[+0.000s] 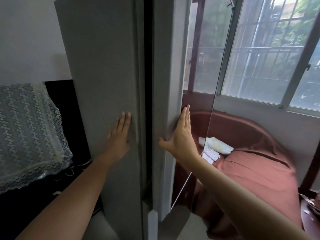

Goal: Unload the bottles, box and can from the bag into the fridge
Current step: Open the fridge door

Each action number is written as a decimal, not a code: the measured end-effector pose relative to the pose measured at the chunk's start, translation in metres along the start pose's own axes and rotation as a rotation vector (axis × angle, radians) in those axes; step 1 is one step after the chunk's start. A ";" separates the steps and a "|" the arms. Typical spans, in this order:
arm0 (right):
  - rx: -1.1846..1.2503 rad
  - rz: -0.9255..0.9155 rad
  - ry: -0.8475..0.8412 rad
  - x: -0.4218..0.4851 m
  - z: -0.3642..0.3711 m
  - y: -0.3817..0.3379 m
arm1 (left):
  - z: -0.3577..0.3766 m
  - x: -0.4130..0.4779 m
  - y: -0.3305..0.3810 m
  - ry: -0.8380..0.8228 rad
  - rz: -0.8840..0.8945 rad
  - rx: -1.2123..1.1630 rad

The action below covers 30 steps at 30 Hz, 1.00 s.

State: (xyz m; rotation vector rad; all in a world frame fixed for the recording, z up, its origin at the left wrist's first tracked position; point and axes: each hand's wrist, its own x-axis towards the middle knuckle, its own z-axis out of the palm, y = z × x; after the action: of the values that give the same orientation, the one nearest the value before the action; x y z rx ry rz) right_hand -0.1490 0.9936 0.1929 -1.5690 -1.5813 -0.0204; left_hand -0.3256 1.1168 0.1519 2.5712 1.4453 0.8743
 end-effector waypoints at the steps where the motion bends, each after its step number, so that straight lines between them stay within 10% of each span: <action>1: 0.006 0.000 0.002 -0.003 -0.005 0.002 | 0.000 -0.001 0.000 0.009 0.003 -0.020; 10: 0.050 0.044 0.085 -0.042 -0.050 0.024 | 0.001 -0.024 0.062 0.383 0.205 -0.265; 30: -0.214 0.056 0.581 -0.136 -0.175 0.119 | 0.036 0.005 0.222 0.177 0.503 -0.338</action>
State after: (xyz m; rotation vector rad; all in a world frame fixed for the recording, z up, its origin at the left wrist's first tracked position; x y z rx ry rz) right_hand 0.0186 0.8098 0.1565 -1.5796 -1.0999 -0.5795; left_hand -0.1353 1.0052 0.1953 2.6664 0.5920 1.2994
